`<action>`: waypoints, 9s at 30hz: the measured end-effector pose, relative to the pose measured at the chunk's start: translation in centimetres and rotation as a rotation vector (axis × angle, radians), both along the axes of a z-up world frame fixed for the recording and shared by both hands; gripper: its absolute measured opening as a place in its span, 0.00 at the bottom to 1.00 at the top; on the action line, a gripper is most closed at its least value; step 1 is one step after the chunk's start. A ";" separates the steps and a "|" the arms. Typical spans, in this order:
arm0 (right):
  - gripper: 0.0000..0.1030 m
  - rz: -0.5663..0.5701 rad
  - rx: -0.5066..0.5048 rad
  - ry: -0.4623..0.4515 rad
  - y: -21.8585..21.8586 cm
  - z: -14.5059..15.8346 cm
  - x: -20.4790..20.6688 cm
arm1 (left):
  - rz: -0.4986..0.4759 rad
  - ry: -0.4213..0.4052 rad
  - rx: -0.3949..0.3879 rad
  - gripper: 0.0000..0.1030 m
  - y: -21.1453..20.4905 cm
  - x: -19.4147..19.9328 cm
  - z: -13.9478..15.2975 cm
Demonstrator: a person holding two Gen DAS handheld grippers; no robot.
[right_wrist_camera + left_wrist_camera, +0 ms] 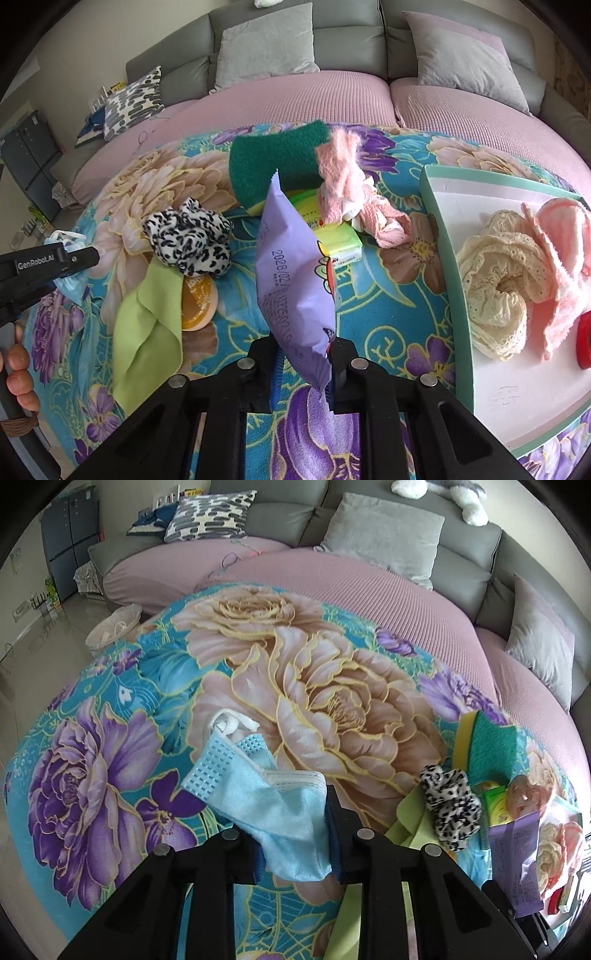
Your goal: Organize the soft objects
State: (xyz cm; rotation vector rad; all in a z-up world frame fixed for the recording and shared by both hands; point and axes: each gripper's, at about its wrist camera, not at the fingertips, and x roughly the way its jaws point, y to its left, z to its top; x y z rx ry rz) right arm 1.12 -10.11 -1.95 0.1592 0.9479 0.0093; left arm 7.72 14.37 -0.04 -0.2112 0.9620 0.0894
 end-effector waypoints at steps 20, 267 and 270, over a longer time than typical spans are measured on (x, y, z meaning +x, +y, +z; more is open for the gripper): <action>0.18 -0.140 0.031 -0.159 -5.2 5.6 -4.4 | -0.123 -0.146 0.010 0.27 -5.6 -3.2 5.4; 0.84 0.174 -0.040 -0.022 6.5 -0.7 1.6 | -0.052 0.062 -0.018 0.06 0.5 -2.3 -1.2; 0.82 0.179 -0.045 -0.018 6.8 -1.0 1.8 | -0.050 0.080 -0.030 0.06 0.6 -2.1 -1.8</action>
